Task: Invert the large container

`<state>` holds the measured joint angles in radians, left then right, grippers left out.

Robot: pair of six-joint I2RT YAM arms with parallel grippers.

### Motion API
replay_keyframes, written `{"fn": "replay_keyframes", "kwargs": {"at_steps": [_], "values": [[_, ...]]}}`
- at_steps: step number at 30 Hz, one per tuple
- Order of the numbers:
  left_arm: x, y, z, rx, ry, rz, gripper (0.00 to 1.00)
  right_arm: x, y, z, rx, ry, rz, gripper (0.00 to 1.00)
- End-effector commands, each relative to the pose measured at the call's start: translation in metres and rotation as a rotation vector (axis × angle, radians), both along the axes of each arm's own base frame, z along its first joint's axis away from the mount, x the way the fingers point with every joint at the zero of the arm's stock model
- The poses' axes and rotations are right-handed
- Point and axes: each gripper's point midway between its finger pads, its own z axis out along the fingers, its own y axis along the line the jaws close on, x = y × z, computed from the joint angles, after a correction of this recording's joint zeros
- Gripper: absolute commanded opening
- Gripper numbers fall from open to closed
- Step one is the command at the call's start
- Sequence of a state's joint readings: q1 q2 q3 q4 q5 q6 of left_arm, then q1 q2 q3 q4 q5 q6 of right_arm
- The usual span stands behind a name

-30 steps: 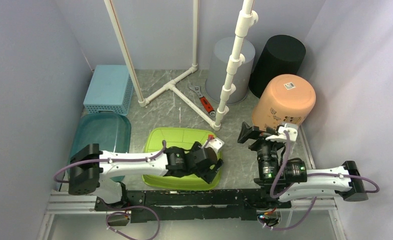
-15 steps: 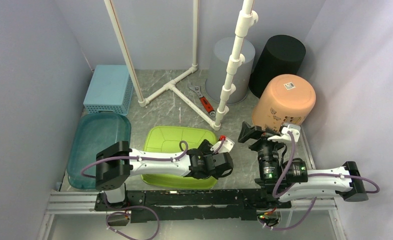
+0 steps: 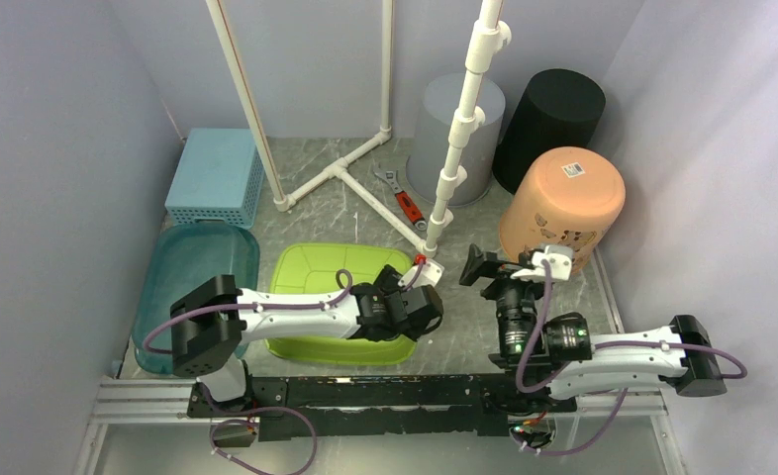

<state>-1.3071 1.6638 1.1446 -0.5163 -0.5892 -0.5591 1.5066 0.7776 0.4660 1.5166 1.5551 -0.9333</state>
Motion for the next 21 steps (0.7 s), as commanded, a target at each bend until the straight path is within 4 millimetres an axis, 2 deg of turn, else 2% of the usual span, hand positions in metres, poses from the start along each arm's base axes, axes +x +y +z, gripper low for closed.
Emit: {"fn": "replay_keyframes", "kwargs": {"at_steps": [1,6,10,14,18,21], "values": [[0.001,0.010,0.005,0.000,0.043,-0.036,0.91,-0.008,-0.002,-0.014,-0.043,0.174,-0.047,1.00],[-0.006,-0.002,0.050,-0.165,0.045,-0.078,0.92,-0.007,0.019,0.000,-0.230,0.184,-0.060,1.00],[-0.003,0.011,0.079,-0.244,0.013,-0.048,0.93,-0.012,0.037,0.007,-0.192,0.179,0.008,1.00],[-0.001,0.033,0.093,-0.271,0.011,0.004,0.93,-0.019,0.043,0.018,-0.127,0.169,0.060,1.00],[0.000,0.055,0.101,-0.307,-0.001,0.072,0.93,-0.041,0.046,0.034,-0.019,0.174,0.221,1.00],[0.004,0.067,0.103,-0.329,-0.005,0.115,0.93,-0.059,0.062,0.038,0.026,0.179,0.328,1.00]]}}
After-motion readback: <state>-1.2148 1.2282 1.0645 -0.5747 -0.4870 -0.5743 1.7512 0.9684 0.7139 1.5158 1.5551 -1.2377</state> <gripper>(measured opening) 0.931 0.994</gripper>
